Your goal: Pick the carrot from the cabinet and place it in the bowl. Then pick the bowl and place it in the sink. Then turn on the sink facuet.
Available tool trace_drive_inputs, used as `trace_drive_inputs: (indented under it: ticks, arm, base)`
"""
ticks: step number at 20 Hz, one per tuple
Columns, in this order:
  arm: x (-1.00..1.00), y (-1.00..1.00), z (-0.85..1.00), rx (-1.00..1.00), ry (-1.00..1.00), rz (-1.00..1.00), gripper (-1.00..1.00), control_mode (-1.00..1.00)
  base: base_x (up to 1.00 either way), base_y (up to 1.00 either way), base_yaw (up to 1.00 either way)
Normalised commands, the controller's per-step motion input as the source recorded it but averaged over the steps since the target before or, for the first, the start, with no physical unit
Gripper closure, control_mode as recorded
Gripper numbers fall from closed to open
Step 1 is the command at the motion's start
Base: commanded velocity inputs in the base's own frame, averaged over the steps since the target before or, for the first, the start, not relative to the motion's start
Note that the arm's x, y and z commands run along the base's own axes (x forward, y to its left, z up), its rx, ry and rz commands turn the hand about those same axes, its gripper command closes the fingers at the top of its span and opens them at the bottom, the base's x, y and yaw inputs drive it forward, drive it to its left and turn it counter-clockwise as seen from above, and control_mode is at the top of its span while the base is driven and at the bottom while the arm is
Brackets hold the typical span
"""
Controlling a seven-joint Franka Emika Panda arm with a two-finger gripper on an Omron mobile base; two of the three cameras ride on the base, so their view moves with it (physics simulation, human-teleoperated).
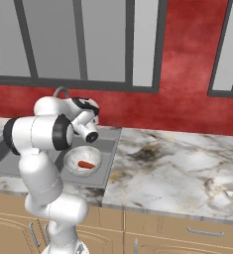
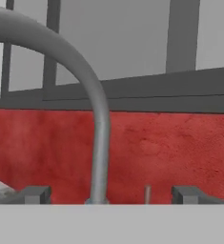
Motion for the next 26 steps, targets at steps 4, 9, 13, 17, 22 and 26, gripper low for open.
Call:
trace_drive_inputs:
  ticks: [4, 9, 13, 17, 22, 26]
  arm:
    - [0.35, 0.0, -0.18, 0.02, -0.02, 0.0, -1.0, -1.0]
    - [0.48, 0.0, -0.01, 0.02, 0.0, -0.03, -1.0, -1.0]
    - [0.43, 0.0, -0.07, 0.01, 0.0, -0.04, -1.0, -1.0]
    - [0.35, 0.0, -0.13, 0.0, 0.0, -0.04, -1.0, -1.0]
    - [0.29, 0.0, -0.22, 0.0, 0.0, -0.04, -1.0, -1.0]
    - [0.27, 0.0, -0.16, 0.0, 0.0, -0.04, -1.0, -1.0]
  base:
    - [0.0, 0.0, 0.0]
    - [0.0, 0.0, 0.0]
    - [0.0, 0.0, 0.0]
    - [0.0, 0.0, 0.0]
    - [0.0, 0.0, 0.0]
    - [0.0, 0.0, 0.0]
